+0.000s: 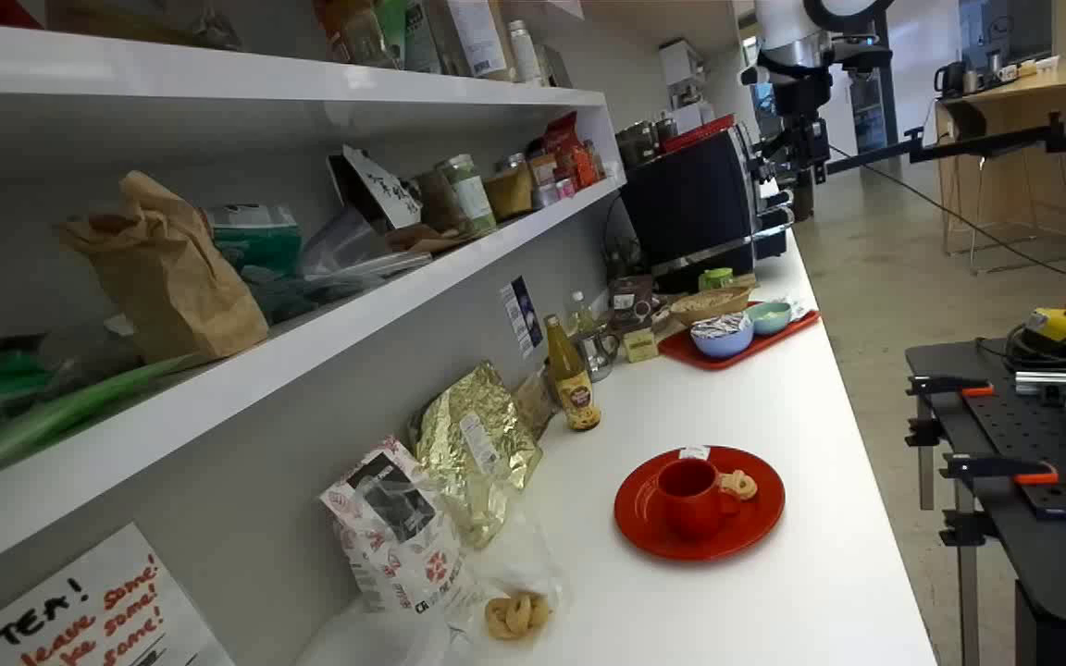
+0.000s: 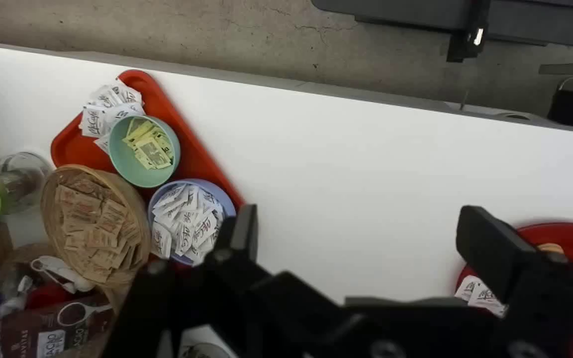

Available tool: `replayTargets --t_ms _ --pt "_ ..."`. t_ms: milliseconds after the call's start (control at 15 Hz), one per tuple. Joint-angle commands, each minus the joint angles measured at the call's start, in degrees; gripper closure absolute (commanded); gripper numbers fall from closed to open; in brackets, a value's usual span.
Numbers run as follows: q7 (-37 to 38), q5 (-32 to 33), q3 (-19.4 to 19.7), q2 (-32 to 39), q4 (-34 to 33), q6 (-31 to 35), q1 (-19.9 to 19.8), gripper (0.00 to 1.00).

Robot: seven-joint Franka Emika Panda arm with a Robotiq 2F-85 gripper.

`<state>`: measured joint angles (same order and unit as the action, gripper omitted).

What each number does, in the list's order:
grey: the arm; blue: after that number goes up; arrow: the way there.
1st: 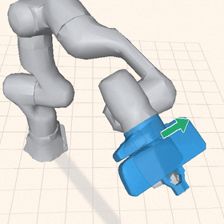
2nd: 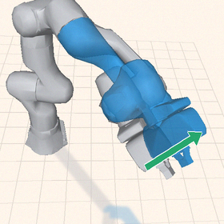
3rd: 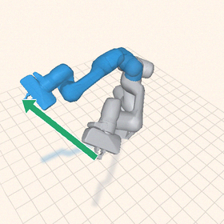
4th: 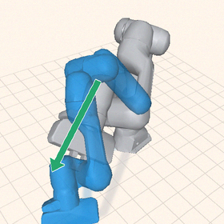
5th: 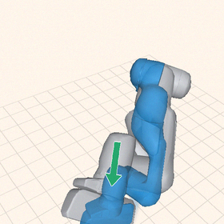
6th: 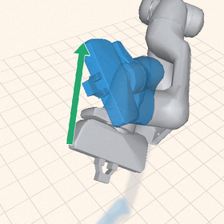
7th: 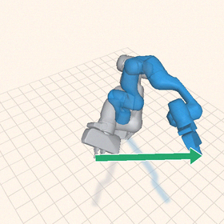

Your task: Put the cup on the counter

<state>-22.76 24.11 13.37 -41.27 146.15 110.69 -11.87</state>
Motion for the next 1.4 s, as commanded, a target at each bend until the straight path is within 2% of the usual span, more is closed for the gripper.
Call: replayTargets --t_ms 0,400,533,800,1000,1333 --pt "0.3 0.3 0.5 -0.1 -0.2 -0.3 0.7 0.0" --pt "0.3 0.3 0.5 -0.1 -0.2 -0.3 0.7 0.0" --pt "-0.6 -0.4 0.4 0.3 -0.4 0.7 2.1 0.0" --pt "-0.8 -2.5 -1.9 -0.3 -0.4 4.5 7.2 0.0" --pt "1.8 -6.6 -4.6 -0.2 -0.2 10.4 11.8 0.0" --pt "3.0 -14.9 -8.0 5.4 -1.7 18.3 18.5 0.0"
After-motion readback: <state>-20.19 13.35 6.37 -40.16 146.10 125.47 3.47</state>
